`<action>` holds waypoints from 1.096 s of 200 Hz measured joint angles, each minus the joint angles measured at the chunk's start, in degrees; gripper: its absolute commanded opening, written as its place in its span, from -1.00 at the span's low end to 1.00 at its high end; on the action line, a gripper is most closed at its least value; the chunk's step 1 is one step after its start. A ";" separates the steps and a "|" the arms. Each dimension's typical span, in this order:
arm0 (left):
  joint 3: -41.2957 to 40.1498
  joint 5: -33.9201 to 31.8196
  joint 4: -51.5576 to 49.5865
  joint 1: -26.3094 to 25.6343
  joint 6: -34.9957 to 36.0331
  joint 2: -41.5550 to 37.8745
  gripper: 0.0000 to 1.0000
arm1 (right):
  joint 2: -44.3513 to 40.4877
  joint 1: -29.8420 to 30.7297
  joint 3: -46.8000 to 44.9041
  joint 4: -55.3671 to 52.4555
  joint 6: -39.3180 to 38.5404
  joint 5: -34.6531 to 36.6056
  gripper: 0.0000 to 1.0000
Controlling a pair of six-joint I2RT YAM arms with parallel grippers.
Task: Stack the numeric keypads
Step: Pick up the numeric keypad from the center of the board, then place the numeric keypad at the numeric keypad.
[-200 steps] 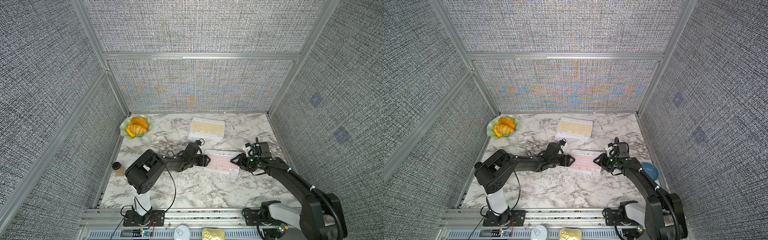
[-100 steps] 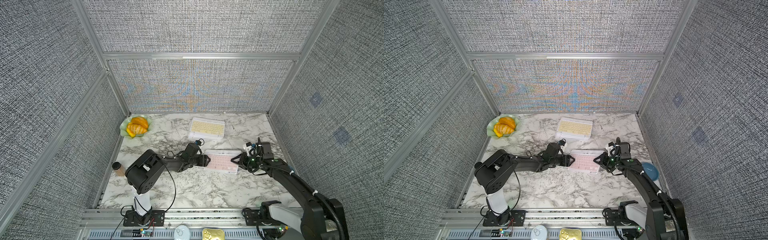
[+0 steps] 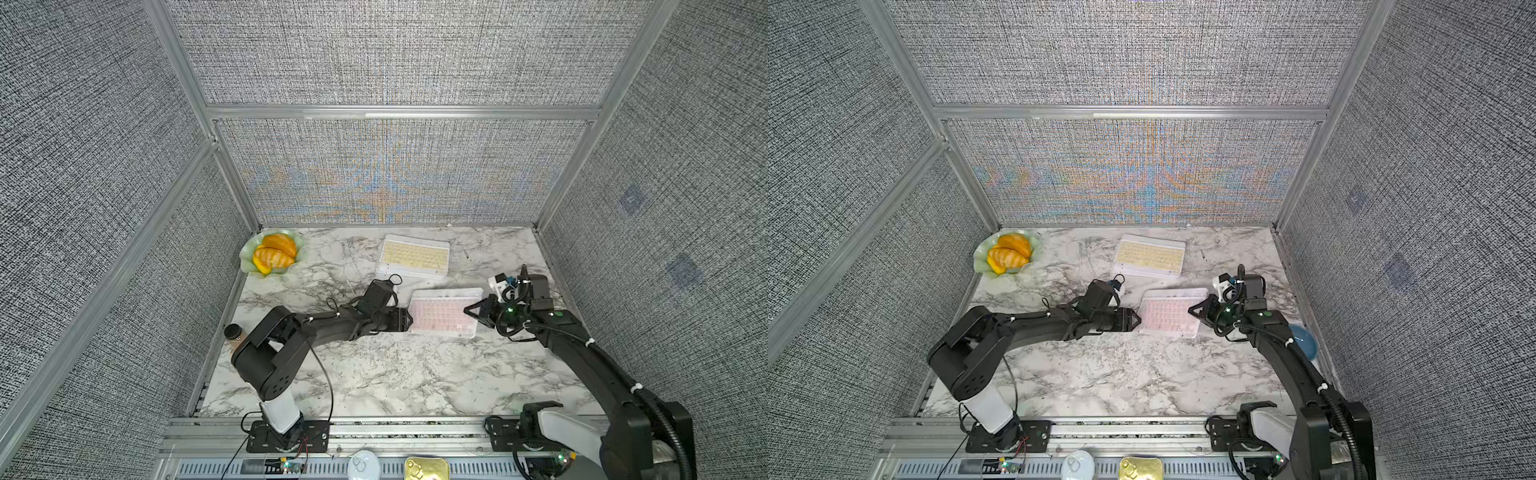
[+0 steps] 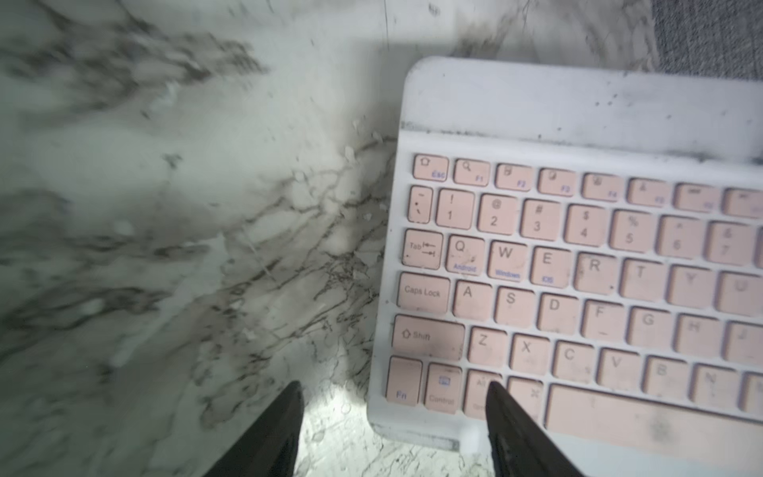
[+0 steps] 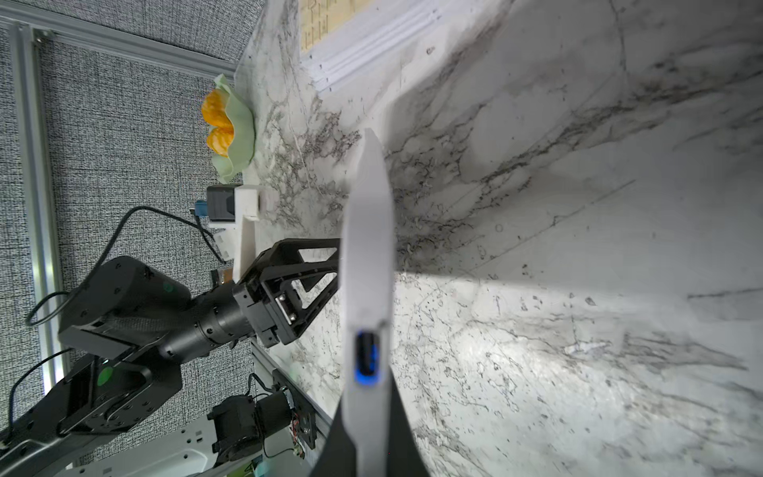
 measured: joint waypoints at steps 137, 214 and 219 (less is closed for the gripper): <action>11.39 -9.01 -20.39 14.29 1.44 -8.90 0.45 | 37.09 -1.03 34.03 22.27 6.97 -10.69 -1.00; 11.41 -9.03 -20.39 16.09 0.94 -7.98 0.45 | 58.93 -1.70 51.71 25.51 8.63 -15.19 -1.00; 11.32 -9.03 -20.39 16.09 0.81 -7.85 0.46 | 59.69 -1.75 52.15 25.35 8.50 -15.39 -1.00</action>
